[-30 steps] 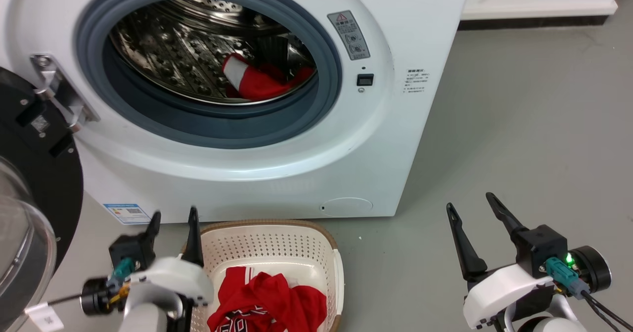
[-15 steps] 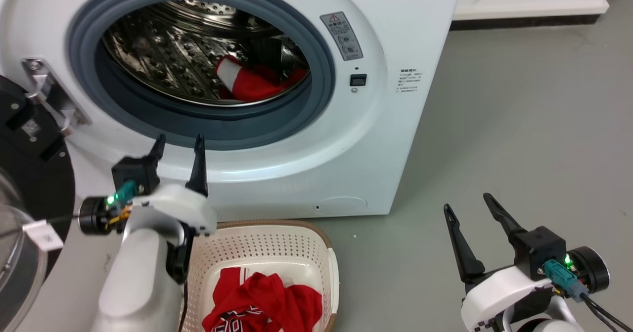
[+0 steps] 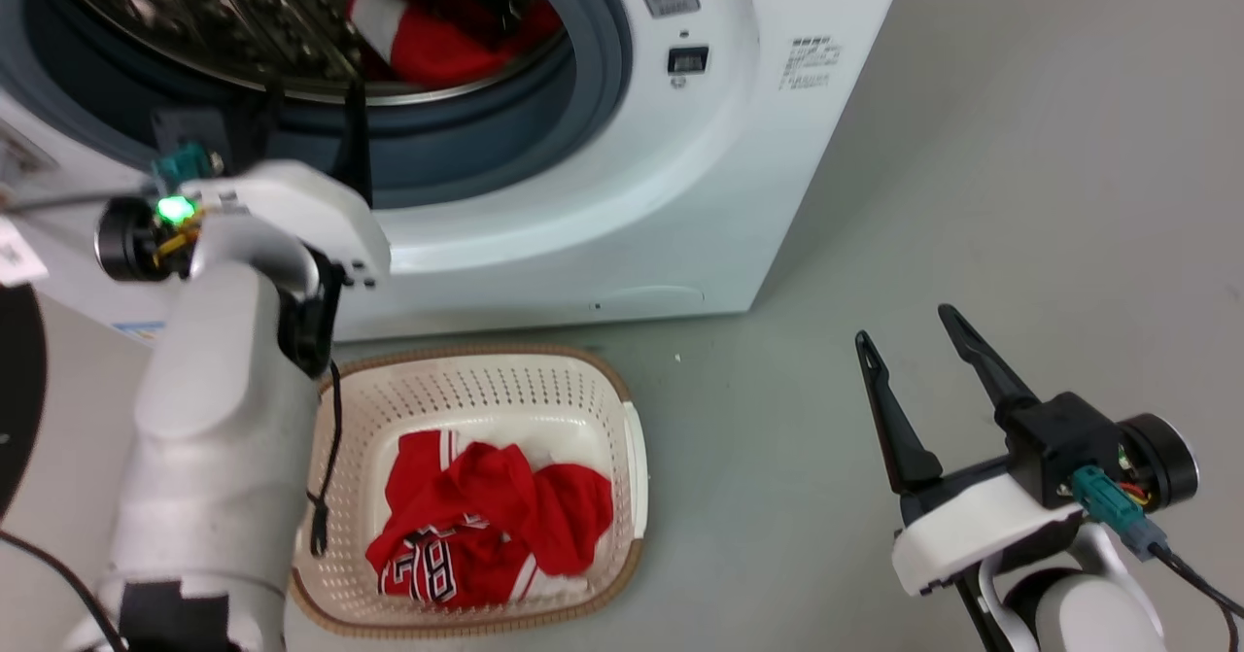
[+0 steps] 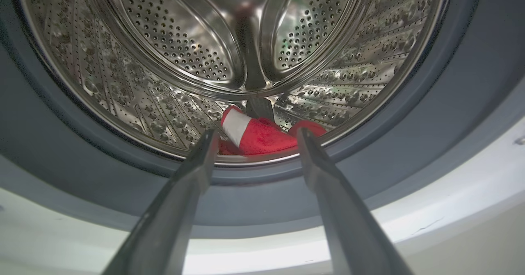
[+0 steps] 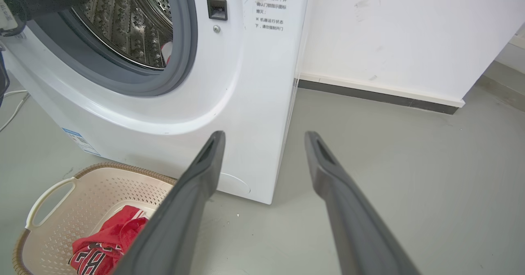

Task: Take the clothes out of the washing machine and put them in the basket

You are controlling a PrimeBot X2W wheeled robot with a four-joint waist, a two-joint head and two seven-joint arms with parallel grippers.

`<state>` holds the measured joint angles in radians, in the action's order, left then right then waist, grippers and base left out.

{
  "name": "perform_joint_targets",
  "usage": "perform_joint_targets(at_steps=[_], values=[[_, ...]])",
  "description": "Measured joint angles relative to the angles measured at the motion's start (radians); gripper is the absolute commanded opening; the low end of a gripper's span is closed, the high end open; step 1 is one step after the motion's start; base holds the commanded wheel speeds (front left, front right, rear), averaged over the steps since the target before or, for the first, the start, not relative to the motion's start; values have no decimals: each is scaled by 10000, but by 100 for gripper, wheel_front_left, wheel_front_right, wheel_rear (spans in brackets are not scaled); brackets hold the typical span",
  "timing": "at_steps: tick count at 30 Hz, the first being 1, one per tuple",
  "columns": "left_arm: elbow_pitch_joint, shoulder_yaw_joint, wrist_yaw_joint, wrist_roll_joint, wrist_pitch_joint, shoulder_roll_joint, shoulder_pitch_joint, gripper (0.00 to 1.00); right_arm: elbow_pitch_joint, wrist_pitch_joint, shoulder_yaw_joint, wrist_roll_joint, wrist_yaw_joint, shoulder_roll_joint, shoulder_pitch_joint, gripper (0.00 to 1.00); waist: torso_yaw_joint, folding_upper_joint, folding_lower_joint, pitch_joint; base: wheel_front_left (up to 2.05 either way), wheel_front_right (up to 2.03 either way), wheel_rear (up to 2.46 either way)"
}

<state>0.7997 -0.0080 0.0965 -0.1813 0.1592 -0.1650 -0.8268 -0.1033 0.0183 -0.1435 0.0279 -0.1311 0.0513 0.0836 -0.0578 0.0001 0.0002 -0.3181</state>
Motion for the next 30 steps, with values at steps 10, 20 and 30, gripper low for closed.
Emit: perform_joint_targets(at_steps=[10,20,30], values=[[1707,-178,198,-274,-1007,-696,-2525,100,-184,-134,-685,19,-2,0,803,100,-415,0,1,-1782,0,0,0],[3133,-527,318,-451,-2615,-1620,-4804,100,40,-458,-1229,-389,0,4,965,100,-1426,0,0,-2770,0,0,0],[3820,-819,328,-782,-4514,-2794,-6294,100,276,-861,-1833,-849,0,4,988,100,-2502,0,0,-3633,0,0,0]])
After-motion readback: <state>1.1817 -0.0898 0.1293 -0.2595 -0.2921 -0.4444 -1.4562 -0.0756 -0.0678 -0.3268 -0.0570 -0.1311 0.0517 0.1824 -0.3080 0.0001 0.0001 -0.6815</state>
